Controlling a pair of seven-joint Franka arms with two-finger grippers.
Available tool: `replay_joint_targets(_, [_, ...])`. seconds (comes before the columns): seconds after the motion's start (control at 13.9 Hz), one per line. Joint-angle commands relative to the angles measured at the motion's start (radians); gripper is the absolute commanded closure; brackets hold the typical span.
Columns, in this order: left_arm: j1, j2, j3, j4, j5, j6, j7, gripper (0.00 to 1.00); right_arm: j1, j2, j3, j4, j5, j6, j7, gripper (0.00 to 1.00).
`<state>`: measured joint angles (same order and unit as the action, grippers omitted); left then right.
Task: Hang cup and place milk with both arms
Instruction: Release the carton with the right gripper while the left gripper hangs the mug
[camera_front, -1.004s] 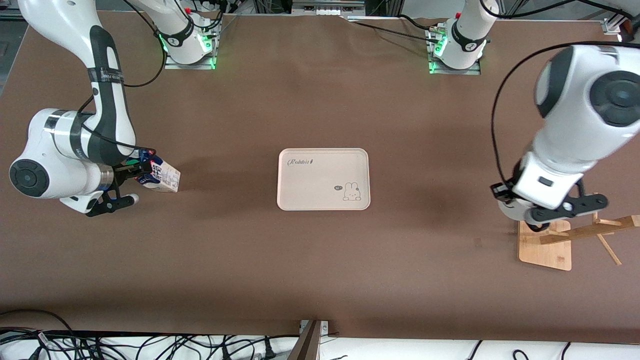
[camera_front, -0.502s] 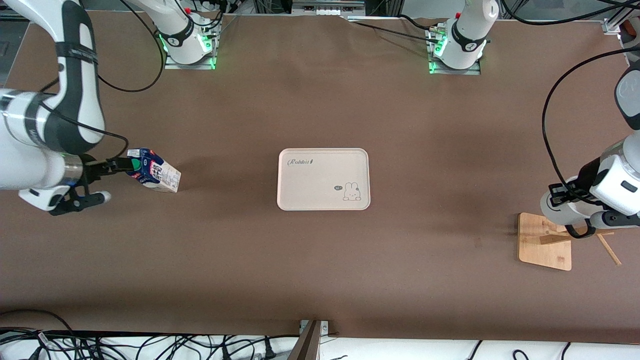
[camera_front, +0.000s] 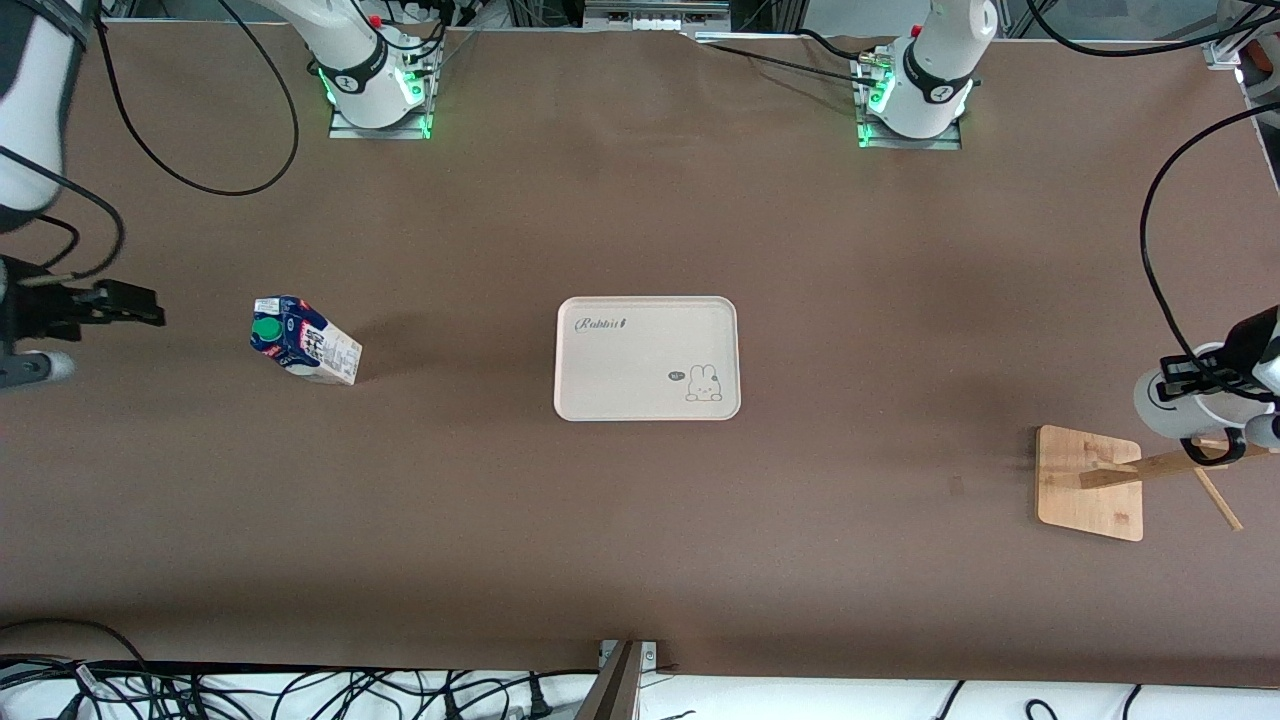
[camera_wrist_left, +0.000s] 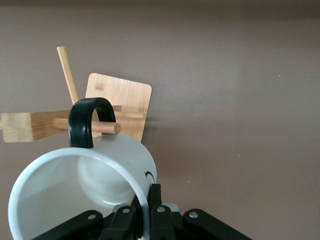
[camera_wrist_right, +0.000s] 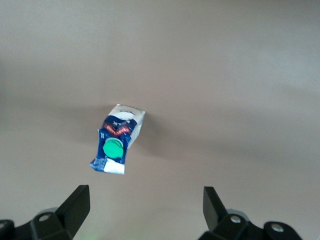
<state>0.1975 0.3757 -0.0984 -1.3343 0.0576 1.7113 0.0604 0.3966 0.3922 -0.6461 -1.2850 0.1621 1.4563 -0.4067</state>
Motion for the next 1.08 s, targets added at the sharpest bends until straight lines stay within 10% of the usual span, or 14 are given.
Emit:
replay_joint_targets(0.0, [0.029,0.009,-0.015,0.009,-0.021,-0.021,0.054,1.00,-0.007,-0.012,-0.043,0.065,0.001,-0.060,-0.021,0.00])
replay_joint_targets(0.07, [0.030,0.009,-0.014,0.011,-0.013,-0.025,0.067,0.71,-0.039,-0.013,-0.030,0.067,0.002,-0.065,-0.020,0.00])
replay_joint_targets(0.14, [0.030,0.011,-0.014,0.009,-0.019,-0.044,0.067,0.01,-0.101,-0.013,0.047,0.069,-0.004,-0.065,-0.018,0.00])
replay_joint_targets(0.5, [0.017,0.000,-0.039,0.023,-0.018,-0.111,0.056,0.00,-0.505,-0.139,0.553,-0.003,-0.180,-0.010,-0.006,0.00])
replay_joint_targets(1.0, [-0.018,-0.076,-0.122,0.041,0.013,-0.248,-0.070,0.00,-0.528,-0.279,0.623,-0.184,-0.173,0.048,-0.003,0.00])
